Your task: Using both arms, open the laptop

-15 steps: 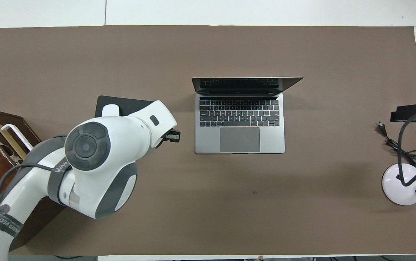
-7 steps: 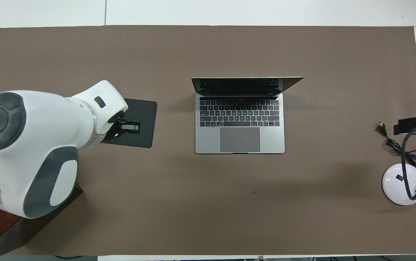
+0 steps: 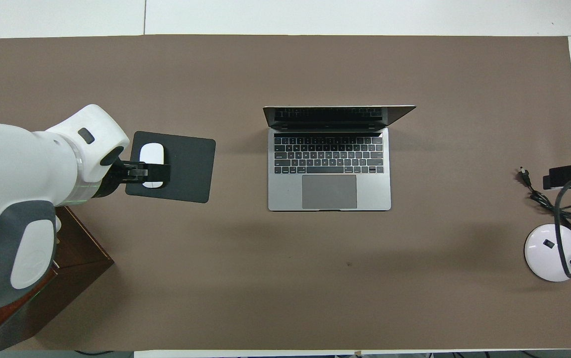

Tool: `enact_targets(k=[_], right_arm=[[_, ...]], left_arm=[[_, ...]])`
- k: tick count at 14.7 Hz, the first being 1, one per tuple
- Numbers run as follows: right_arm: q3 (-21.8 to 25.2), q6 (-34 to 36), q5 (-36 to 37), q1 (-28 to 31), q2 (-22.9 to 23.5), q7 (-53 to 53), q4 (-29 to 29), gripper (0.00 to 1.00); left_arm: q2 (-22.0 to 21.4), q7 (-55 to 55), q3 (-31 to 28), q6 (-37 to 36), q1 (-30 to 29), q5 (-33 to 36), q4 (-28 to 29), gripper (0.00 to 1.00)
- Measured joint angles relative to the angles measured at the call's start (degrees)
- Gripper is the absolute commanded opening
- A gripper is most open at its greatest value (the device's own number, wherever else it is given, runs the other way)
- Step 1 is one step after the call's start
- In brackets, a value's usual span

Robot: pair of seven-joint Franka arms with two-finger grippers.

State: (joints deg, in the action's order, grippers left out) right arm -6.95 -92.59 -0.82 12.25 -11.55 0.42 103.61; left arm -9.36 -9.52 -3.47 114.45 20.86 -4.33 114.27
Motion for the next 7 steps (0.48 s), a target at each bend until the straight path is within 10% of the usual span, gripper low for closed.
enact_targets(k=[7], right_arm=[[-0.06, 0.0, 0.0, 0.08, 0.0, -0.07, 0.0, 1.0]], left_arm=[[-0.65, 8.32, -0.38, -5.33, -11.74, 0.07, -3.83, 1.0]])
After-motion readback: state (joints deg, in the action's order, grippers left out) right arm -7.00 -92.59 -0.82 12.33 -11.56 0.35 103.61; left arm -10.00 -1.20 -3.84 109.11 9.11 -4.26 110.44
